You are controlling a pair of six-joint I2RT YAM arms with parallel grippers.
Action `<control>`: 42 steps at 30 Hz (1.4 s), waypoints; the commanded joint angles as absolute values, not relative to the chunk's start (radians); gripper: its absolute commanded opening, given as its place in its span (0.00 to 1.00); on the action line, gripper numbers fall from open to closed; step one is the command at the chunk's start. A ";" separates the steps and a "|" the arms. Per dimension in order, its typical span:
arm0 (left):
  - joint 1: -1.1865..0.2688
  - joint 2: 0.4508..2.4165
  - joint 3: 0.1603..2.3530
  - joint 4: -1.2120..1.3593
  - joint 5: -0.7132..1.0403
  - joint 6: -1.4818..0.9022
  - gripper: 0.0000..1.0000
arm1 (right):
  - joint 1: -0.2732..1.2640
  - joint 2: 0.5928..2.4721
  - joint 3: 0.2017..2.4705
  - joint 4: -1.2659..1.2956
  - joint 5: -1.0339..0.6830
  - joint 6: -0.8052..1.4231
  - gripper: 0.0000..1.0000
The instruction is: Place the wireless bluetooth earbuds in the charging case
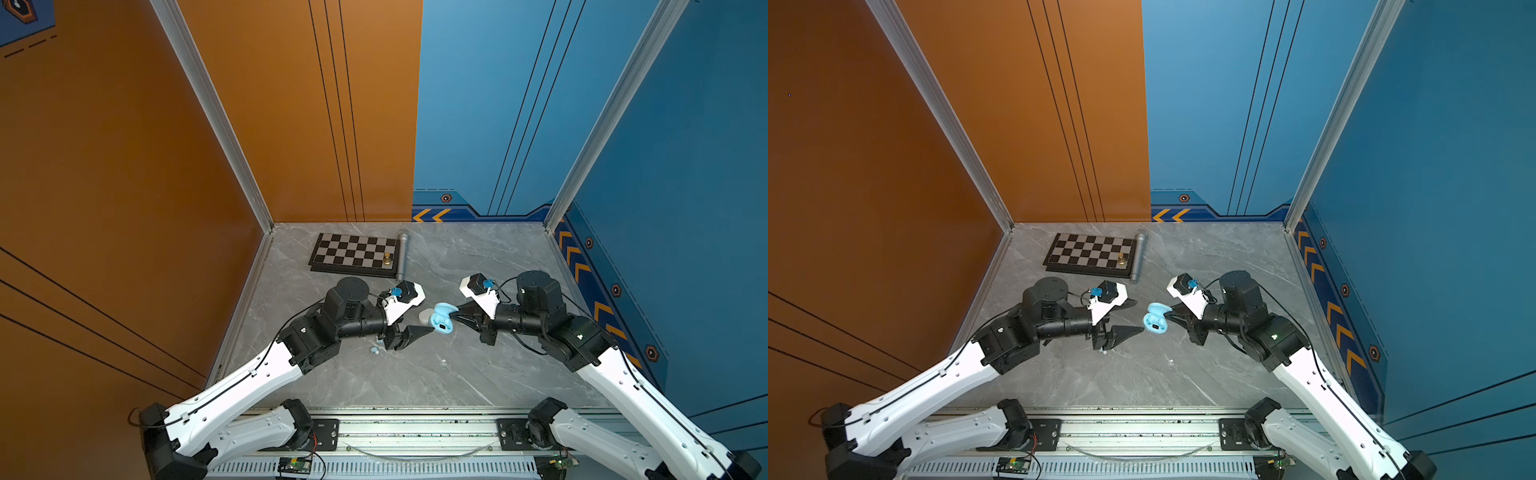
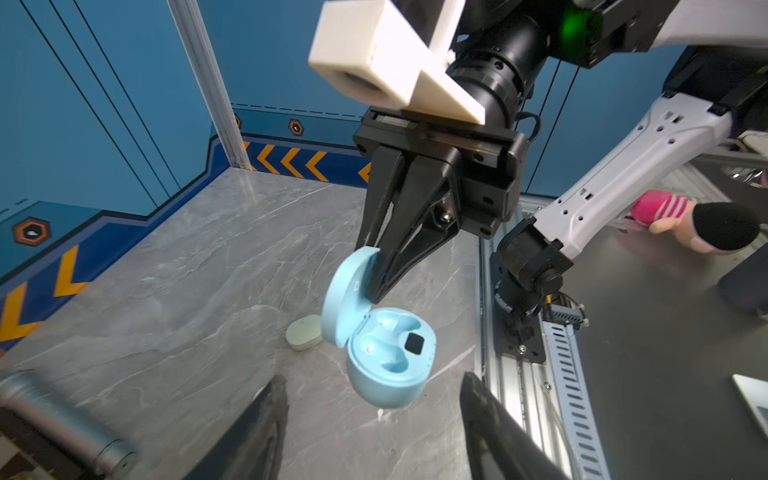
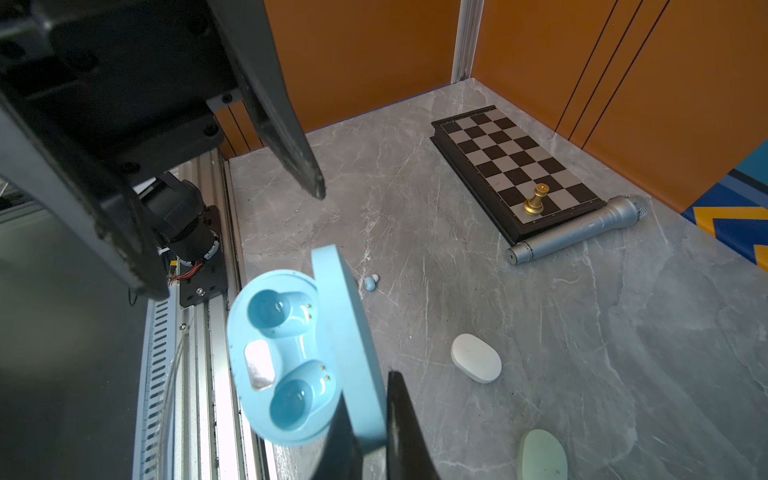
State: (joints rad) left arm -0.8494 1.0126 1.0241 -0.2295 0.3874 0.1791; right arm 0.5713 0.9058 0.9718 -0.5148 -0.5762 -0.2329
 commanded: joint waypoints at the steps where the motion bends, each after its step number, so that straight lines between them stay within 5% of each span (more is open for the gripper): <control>1: -0.854 1.039 1.101 -0.367 0.282 0.339 0.64 | 0.607 0.924 1.008 -0.525 -0.512 -0.267 0.00; 13: -0.884 1.155 1.175 -0.375 0.317 0.385 0.45 | 0.676 0.954 1.035 -0.518 -0.480 -0.269 0.00; 28: -0.902 1.156 1.165 -0.374 0.288 0.355 0.00 | 0.695 0.965 1.038 -0.510 -0.459 -0.265 0.00; 36: -0.838 1.048 1.054 -0.343 0.133 0.237 0.00 | 0.668 0.925 1.023 -0.407 -0.472 -0.160 0.35; 42: -0.724 0.887 0.924 -0.337 0.055 0.114 0.00 | 0.637 0.940 0.982 -0.334 -0.450 -0.007 0.42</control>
